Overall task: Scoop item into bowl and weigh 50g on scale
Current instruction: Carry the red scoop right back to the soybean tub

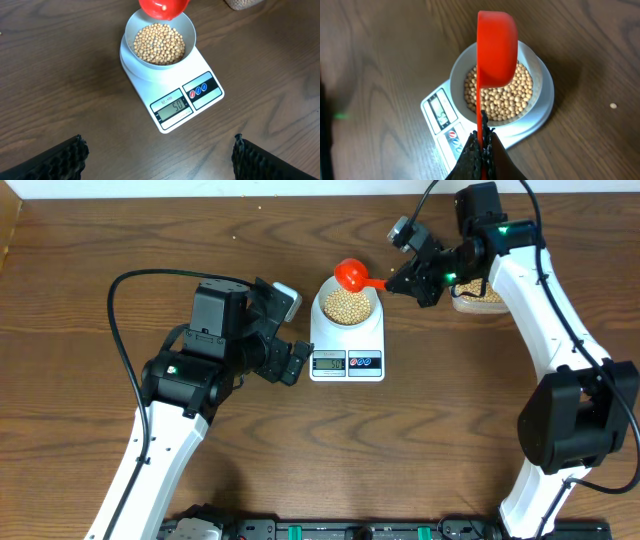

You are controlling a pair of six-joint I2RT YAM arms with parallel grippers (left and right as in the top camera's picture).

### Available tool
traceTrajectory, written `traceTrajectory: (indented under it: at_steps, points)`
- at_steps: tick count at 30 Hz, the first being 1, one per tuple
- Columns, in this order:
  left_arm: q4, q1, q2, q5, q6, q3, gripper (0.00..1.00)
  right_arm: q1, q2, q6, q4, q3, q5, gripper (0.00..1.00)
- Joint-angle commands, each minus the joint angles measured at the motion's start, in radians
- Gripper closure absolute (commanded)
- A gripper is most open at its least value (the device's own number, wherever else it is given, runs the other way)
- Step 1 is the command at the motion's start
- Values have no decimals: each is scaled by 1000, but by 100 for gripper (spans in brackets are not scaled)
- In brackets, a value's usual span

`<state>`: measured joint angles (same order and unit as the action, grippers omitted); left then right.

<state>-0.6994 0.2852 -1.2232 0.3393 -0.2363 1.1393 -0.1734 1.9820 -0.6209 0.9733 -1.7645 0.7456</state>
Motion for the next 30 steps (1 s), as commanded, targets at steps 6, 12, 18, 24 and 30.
traceTrajectory:
  at_steps: [6, 12, 18, 24, 30]
  points:
    - [0, 2, 0, 12, -2, -3, 5, 43, -7, 8, 7, -20, 216, 99]
    - [0, 2, 0, 12, -2, -3, 6, 93, -9, 50, 9, -21, 309, 99]
    - [0, 2, 0, 11, -2, -3, 6, 198, -46, 67, 39, -21, 311, 99]
    - [0, 2, 0, 12, -2, -3, 6, 357, -129, 76, 98, -21, 161, 99]
    - [0, 2, 0, 12, -2, -3, 6, 457, -165, 135, 188, -21, -187, 99]
